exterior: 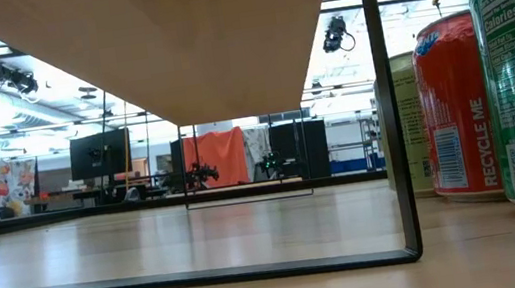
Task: Place canned beverage on shelf
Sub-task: Put the red soda can on the shelf
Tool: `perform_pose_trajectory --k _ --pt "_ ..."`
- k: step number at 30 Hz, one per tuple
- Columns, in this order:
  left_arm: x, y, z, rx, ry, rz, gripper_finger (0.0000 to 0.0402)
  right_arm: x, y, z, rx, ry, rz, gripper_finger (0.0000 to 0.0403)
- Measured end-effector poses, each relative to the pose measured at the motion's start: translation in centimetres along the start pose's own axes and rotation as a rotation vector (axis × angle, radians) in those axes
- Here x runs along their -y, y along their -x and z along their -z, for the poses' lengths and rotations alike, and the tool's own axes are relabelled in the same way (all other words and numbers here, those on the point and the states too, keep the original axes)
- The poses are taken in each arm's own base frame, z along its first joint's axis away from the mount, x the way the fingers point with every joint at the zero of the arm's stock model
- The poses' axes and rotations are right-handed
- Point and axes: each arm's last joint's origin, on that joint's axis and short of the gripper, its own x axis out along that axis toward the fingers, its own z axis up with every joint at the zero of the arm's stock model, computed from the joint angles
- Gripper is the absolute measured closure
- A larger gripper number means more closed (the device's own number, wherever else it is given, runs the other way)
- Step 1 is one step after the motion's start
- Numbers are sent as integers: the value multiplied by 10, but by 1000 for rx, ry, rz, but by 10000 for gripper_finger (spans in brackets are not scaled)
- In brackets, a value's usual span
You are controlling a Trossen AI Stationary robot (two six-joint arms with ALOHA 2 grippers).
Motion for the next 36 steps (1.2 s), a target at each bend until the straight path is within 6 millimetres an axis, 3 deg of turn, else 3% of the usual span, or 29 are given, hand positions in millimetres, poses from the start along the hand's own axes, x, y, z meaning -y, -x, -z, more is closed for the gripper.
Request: perform_pose_trajectory --k 5,10,18,29,36 --pt "0 -15 8 17 -2 -15 146 -17 16 3 14 35 -44 91" --pt "1 -20 -3 25 -16 -27 146 -45 38 7 35 110 -86 91" --pt "5 -28 -11 51 -33 -40 138 -98 47 -1 93 238 -206 91" --pt "11 -73 -17 78 -6 -34 56 -140 49 -12 180 397 -194 91" --pt "-3 -95 -14 32 38 48 19 -153 46 -12 176 529 -143 91"
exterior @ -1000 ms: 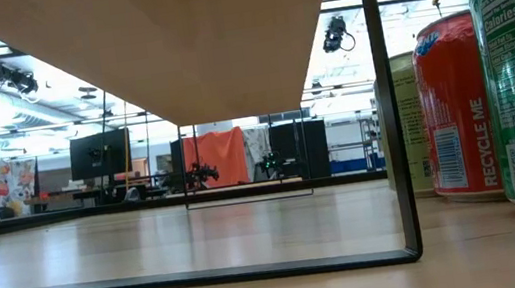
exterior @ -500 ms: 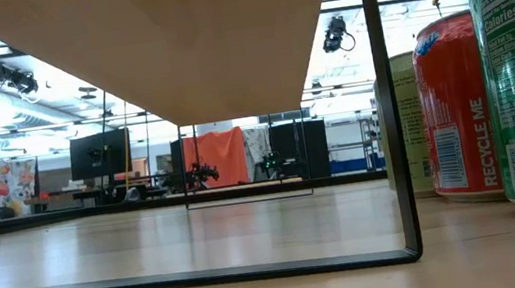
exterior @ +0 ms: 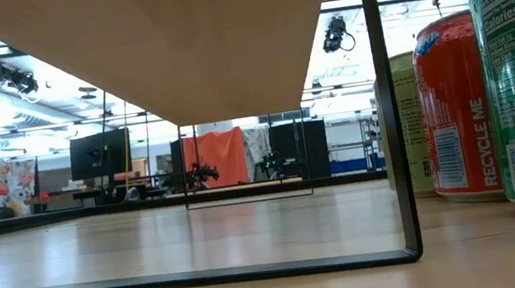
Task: Place canned beverage on shelf
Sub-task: Put the red soda can on the shelf
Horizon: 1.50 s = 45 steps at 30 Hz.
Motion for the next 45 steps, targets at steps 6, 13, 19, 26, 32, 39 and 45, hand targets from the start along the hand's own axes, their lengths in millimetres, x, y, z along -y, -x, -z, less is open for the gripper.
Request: perform_pose_trajectory --k 6,13,19,26,32,39,45 --pt "-9 -3 2 -16 15 7 38 -4 0 -2 -27 81 52 91" --pt "-9 -3 2 -20 -8 6 97 -3 -1 -2 -32 92 65 91" --pt "-16 -4 2 -29 -6 1 99 4 -3 2 -52 31 95 82" --pt "-20 -4 3 -30 -2 -73 99 20 3 8 -48 -114 154 21" --pt "-26 -5 7 -60 -11 -95 99 24 24 7 -4 -132 207 10" --pt "-30 -5 6 -45 -39 -213 99 26 48 22 6 -289 242 9" --pt "-36 -2 3 -11 -105 -477 99 27 80 40 19 -529 371 9"
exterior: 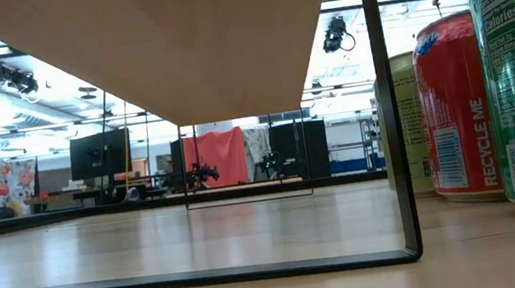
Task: Place canned beverage on shelf
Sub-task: Put the red soda can on the shelf
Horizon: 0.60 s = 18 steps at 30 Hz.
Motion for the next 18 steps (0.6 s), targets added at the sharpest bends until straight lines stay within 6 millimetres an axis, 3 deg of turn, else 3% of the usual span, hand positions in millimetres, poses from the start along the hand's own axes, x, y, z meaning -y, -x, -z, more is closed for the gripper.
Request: perform_pose_trajectory --k 5,8,13,18 --pt "-4 1 -3 29 2 -168 99 4 9 15 -52 -136 144 9" --pt "-5 2 -6 50 16 -206 99 -7 -6 23 -71 -124 186 9" --pt "-6 2 -7 62 53 -227 99 -21 -22 39 107 -130 185 10" --pt "-5 0 -8 88 81 -230 99 -27 -49 75 252 -182 229 10"
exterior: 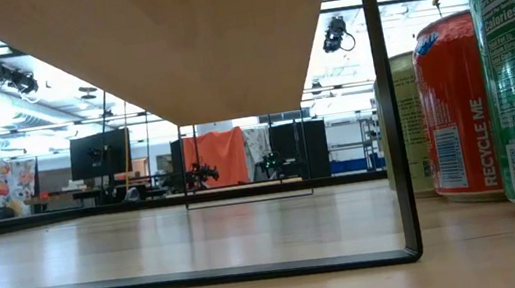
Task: Place canned beverage on shelf
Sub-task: Put the red soda can on the shelf
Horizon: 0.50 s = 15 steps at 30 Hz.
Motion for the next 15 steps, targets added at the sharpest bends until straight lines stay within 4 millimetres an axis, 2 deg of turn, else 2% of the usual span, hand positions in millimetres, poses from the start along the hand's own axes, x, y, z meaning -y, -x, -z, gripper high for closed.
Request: perform_pose_trajectory --k 5,10,15 --pt "3 -6 7 19 1 -12 99 5 -22 34 166 -86 22 10" --pt "11 -11 15 63 0 -12 99 13 -39 49 291 -202 -10 10" --pt "14 -9 17 80 -14 -33 99 11 -60 60 389 -243 -113 9"
